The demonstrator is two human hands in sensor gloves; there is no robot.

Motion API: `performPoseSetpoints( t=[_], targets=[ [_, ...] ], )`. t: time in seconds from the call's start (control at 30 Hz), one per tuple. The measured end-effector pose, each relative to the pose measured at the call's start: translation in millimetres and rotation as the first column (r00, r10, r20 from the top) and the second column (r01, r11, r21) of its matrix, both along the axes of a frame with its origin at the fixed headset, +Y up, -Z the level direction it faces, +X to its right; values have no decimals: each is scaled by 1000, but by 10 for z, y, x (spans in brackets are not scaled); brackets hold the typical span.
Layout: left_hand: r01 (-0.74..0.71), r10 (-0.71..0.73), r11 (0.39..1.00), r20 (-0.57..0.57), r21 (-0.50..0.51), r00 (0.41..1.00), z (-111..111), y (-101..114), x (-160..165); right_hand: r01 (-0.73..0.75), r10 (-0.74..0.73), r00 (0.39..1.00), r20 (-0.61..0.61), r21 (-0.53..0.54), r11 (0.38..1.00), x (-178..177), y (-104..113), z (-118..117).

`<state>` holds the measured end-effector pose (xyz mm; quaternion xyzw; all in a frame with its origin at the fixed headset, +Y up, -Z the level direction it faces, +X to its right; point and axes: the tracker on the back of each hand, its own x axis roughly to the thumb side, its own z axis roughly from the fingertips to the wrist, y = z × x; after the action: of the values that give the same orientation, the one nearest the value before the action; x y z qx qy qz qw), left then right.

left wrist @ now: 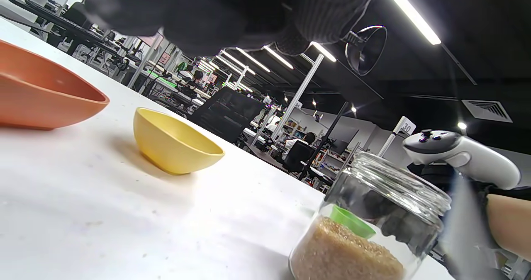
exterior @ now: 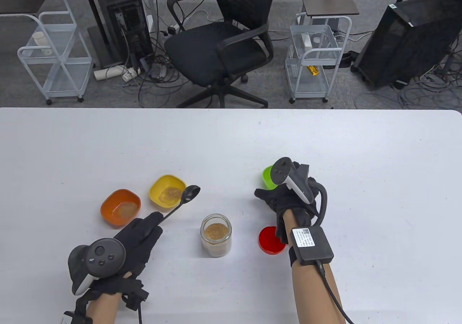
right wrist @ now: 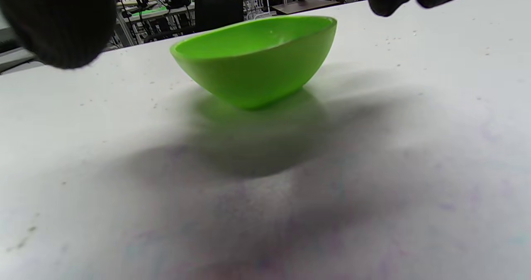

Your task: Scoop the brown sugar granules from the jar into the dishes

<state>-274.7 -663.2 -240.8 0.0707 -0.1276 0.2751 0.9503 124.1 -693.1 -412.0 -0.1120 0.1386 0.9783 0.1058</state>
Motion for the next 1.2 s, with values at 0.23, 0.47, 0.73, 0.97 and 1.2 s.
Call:
performPoseSetpoints(
  t=[0.23,0.47,0.73,0.97,1.2],
  targets=[
    [10,-10,1000,-9,-21,1000,-14,-7,-10,-16,17,1000,17,-50,999,-18,-116,-212],
    [14,-14,1000,-3,-22,1000,-23,-12,-4,-47,47,998,47,-7,999,-7,-148,-258],
    [16,-16,1000,4,-27,1000,-29,-14,3,-34,33,999,7,56,998,5,-71,-83],
    [34,-34,999,6,-34,999,-37,-21,6,36,-29,998,-63,105,994,-8,138,244],
    [49,-49,999,9,-23,999,-46,-15,9,92,-74,990,-123,150,984,35,353,700]
  ],
)
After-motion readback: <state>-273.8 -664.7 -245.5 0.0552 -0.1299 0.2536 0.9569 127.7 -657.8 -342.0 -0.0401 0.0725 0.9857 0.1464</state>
